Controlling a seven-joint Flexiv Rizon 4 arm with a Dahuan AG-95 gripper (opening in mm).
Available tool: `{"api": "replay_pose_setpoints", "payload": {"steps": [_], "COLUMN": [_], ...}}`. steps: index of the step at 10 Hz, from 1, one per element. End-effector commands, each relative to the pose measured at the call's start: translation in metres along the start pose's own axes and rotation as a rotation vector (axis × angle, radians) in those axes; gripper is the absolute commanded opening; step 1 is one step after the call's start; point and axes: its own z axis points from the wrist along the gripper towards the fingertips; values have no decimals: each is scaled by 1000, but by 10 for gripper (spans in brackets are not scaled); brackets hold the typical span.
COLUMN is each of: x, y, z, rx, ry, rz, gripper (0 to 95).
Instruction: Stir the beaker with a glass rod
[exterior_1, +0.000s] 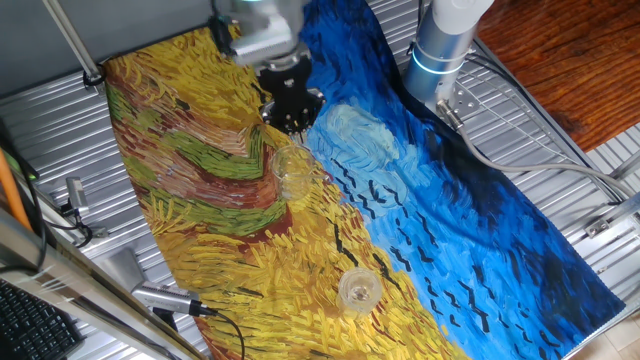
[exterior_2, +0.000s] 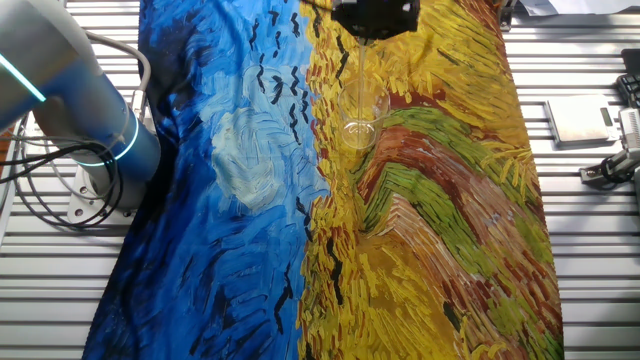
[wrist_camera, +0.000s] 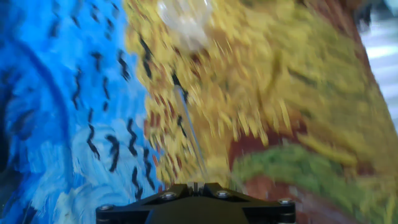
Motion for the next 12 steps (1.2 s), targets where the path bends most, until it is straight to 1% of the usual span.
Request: {"api": "replay_pose_setpoints", "payload": {"steps": [1,3,4,5,7,8,9,10,12], "x": [3,4,10,20,34,43,51,54,54], "y": [-1,-2,-10,-24,-39,-48,-55,-57,-57], "z": [-1,-1,0,1,4,8,11,13,13], "rx": [25,12,4,-3,-5,-5,-3,4,16], "ry": [101,96,93,95,97,98,102,117,145], "rz": [196,195,181,153,121,106,110,132,193], "gripper": [0,0,0,0,0,0,0,0,0]}}
